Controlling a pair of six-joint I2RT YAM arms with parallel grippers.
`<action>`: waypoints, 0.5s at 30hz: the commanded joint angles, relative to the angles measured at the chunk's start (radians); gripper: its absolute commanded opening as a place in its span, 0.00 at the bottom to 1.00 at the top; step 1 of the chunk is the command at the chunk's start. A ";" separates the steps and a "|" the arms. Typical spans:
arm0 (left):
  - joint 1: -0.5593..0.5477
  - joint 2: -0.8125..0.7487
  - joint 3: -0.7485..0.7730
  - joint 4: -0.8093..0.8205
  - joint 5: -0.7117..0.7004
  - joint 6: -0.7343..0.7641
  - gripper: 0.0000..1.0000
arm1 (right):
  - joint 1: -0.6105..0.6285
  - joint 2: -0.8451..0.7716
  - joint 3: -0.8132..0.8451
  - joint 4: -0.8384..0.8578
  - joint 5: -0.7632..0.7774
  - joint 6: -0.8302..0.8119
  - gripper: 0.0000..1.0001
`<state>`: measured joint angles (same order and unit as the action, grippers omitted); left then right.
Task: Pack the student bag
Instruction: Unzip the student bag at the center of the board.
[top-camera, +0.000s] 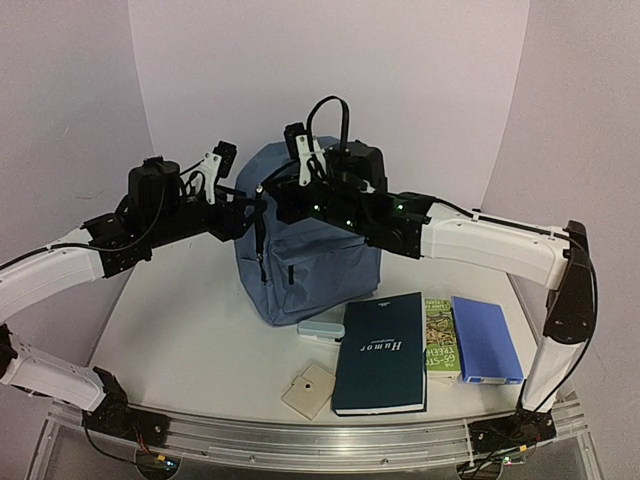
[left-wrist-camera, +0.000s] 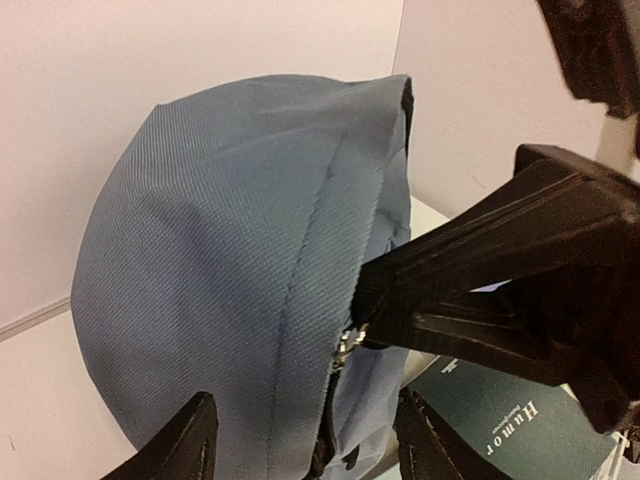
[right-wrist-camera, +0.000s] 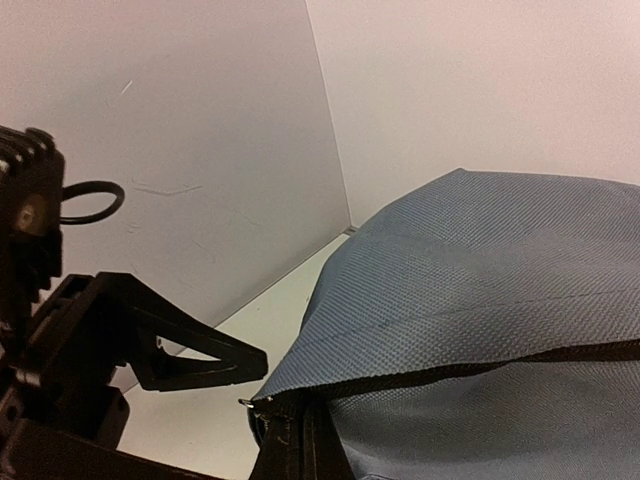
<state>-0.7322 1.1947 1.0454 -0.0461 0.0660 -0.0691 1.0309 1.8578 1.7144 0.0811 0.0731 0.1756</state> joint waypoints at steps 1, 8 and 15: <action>0.004 0.037 0.045 0.010 -0.057 0.061 0.52 | 0.004 -0.067 -0.001 0.042 -0.001 0.013 0.00; 0.004 0.042 0.025 0.049 -0.091 0.051 0.15 | 0.003 -0.081 -0.007 0.031 0.100 0.026 0.00; 0.004 0.023 -0.010 0.056 -0.152 0.028 0.00 | 0.001 -0.102 0.002 -0.002 0.386 0.030 0.00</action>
<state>-0.7318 1.2430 1.0444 -0.0334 -0.0177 -0.0267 1.0359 1.8303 1.7048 0.0619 0.2300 0.1980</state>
